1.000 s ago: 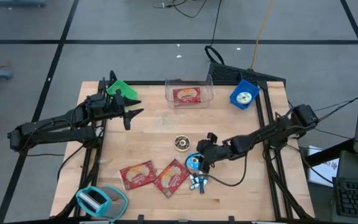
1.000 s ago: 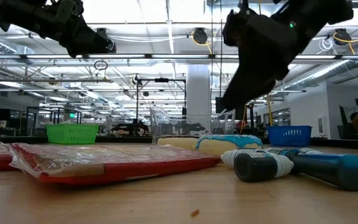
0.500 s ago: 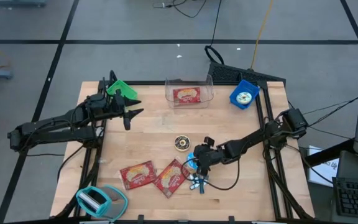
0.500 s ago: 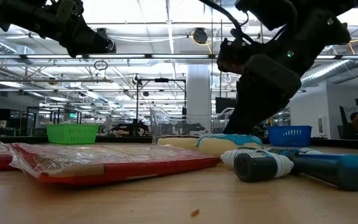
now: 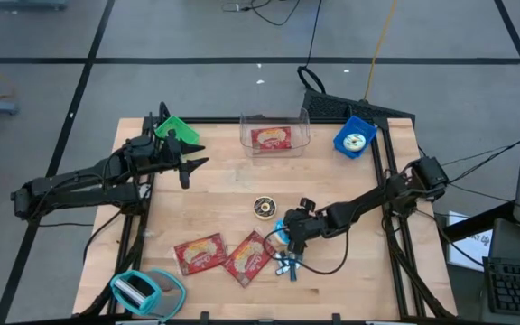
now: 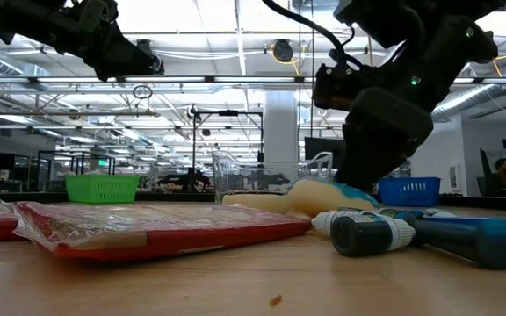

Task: Pick & Place Food Item
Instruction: Put the blue donut into the blue bin

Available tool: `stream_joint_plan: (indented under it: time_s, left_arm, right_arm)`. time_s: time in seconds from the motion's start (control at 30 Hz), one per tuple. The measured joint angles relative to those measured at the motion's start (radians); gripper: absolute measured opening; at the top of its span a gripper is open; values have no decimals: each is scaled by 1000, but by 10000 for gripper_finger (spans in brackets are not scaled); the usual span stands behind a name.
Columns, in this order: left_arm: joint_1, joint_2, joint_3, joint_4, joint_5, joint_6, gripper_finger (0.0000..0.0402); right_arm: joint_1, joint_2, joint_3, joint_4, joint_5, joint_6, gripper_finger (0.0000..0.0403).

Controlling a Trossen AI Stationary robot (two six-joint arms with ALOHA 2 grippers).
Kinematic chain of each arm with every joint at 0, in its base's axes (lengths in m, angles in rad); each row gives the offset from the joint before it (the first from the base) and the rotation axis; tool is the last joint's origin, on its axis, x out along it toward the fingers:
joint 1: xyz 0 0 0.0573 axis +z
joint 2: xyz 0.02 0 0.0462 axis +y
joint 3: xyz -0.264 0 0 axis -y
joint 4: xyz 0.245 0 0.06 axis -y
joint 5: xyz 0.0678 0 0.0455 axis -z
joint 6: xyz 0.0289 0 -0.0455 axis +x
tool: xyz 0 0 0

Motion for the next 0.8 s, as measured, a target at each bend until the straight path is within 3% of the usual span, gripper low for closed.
stream_joint_plan:
  time_s: [0.23,0.8]
  left_arm:
    - [0,0,0,0,0,0,186]
    - [0,0,0,2,0,0,186]
  right_arm:
    - [-14,-73,-3,-47,25,29,187]
    - [-30,-49,-2,16,-34,84,187]
